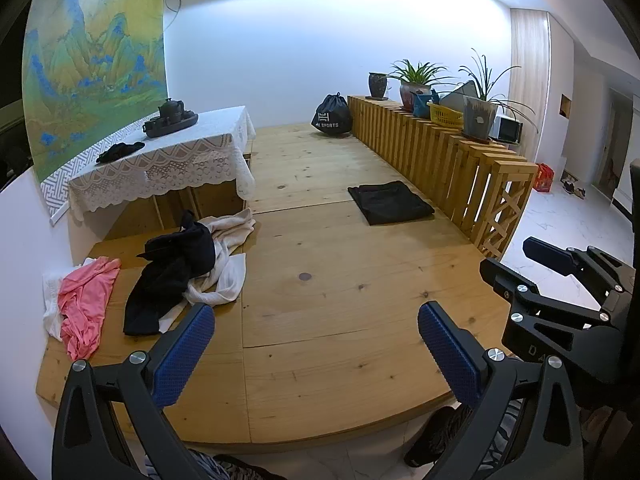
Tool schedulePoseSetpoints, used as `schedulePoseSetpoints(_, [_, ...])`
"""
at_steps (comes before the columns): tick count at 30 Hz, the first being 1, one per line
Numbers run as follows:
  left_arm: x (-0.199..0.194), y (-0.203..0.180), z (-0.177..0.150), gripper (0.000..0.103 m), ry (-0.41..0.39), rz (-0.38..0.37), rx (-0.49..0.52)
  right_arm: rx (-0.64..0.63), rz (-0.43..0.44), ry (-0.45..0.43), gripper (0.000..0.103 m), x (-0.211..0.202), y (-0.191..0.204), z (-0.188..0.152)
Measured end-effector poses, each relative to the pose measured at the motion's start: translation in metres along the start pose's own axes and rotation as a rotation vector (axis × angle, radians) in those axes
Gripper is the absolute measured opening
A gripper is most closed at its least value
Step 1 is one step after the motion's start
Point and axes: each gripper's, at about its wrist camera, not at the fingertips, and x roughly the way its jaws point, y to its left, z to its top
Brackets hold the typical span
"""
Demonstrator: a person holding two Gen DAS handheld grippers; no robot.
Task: Fold clothes
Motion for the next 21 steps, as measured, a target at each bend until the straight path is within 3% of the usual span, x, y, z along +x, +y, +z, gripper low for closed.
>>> schedulePoseSetpoints(21, [-0.0084,0.0005,-0.0007,0.102,-0.037,0.000,0.020,-0.004,-0.002,0.010,0.054,0.0016,0.0021,-0.0016])
